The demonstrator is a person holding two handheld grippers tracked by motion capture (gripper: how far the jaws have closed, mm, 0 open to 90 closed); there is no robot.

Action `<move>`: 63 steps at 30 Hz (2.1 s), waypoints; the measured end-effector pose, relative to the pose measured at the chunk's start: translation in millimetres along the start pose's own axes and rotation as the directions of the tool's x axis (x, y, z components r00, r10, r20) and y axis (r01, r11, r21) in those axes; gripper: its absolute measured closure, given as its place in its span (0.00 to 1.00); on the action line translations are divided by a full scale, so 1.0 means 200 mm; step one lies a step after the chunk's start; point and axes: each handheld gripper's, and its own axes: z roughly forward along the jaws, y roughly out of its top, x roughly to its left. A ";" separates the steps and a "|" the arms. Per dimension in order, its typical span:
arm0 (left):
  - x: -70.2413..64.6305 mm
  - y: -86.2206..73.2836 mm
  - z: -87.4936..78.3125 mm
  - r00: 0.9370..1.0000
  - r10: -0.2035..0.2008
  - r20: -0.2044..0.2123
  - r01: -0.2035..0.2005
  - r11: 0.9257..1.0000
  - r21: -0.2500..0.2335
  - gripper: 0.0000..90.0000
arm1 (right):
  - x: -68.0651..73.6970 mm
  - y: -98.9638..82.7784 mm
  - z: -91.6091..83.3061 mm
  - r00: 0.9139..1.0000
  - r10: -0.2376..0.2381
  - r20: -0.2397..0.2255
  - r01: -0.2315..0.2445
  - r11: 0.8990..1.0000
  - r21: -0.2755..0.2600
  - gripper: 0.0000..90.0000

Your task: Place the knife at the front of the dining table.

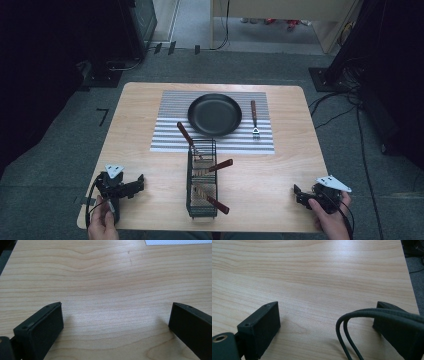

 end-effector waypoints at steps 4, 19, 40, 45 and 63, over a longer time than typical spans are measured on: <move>0.00 0.00 0.00 1.000 -0.006 -0.006 0.006 1.000 0.000 0.00 | 0.00 0.00 0.00 1.000 0.000 0.000 0.000 1.000 0.000 0.07; -0.01 0.01 0.01 0.999 -0.027 -0.025 0.027 1.000 -0.003 0.00 | 0.00 0.00 0.00 1.000 -0.001 -0.001 0.001 1.000 0.000 0.07; -0.29 0.31 -0.20 0.976 -0.044 0.212 0.082 0.981 -0.174 0.14 | 0.00 0.00 0.00 1.000 -0.001 0.000 0.001 1.000 0.000 0.07; -0.41 0.41 -0.24 0.964 0.003 0.265 0.059 0.972 -0.227 0.15 | 0.00 0.00 0.00 1.000 0.000 -0.001 0.000 1.000 0.000 0.07; -0.66 0.55 -0.26 0.914 0.051 0.403 0.061 0.964 -0.261 0.52 | 0.00 0.00 0.00 1.000 -0.001 -0.001 0.001 1.000 -0.001 0.07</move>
